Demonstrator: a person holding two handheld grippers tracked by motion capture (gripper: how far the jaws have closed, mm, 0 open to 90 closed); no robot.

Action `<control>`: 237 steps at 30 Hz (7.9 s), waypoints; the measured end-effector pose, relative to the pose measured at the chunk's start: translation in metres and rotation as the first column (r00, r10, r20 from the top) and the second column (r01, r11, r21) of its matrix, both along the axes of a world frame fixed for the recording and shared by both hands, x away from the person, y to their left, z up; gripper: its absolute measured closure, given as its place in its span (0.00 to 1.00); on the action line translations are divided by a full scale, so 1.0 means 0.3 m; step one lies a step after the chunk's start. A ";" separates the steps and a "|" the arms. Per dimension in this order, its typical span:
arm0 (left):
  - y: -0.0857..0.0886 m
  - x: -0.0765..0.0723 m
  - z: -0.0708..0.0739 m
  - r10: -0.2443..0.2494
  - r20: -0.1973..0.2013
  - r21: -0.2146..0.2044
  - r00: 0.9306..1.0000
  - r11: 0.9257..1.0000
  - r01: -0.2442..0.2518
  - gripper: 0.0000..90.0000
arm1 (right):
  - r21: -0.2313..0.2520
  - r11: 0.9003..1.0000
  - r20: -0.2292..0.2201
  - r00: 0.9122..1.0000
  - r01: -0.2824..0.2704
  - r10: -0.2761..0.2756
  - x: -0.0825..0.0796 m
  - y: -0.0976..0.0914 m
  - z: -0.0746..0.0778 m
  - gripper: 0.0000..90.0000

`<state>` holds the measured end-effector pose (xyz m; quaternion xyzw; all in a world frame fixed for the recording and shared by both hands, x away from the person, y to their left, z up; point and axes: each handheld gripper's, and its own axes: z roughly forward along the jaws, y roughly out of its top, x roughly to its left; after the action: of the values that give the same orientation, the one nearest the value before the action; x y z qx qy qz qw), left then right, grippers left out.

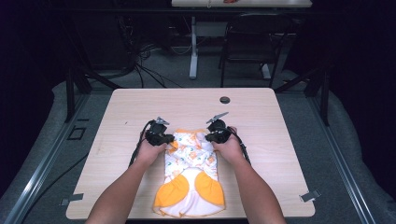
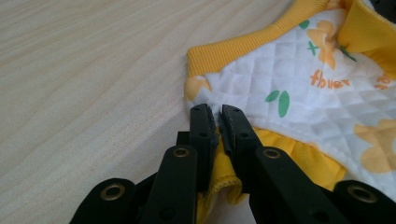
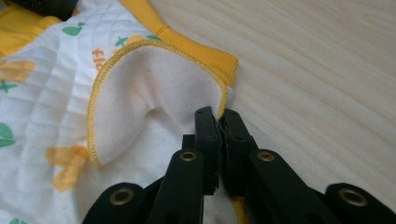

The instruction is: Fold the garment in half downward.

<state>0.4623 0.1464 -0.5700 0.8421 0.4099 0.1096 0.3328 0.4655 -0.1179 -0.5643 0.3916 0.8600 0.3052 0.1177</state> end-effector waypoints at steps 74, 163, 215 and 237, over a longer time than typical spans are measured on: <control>0.040 -0.047 0.362 -0.062 0.291 -0.053 0.955 0.995 0.081 0.94 | -0.058 0.992 0.319 0.939 -0.114 0.126 -0.112 -0.021 0.367 0.97; 0.130 -0.437 0.208 -0.197 0.162 -0.207 0.967 0.951 0.228 0.78 | 0.178 0.962 0.180 0.968 -0.205 0.173 -0.506 -0.136 0.188 0.77; 0.077 -0.517 -0.017 -0.204 0.025 -0.129 0.979 0.970 0.206 1.00 | 0.097 0.957 0.012 0.962 -0.272 0.272 -0.550 -0.039 -0.011 1.00; 0.065 -0.383 -0.018 -0.148 0.011 -0.117 0.989 0.982 0.148 1.00 | 0.100 0.973 -0.045 0.976 -0.208 0.214 -0.437 -0.021 -0.012 1.00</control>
<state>0.3474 0.1659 -0.5753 0.8491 0.3515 0.0609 0.3896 0.3345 -0.1242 -0.5679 0.3114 0.8842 0.3456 0.0419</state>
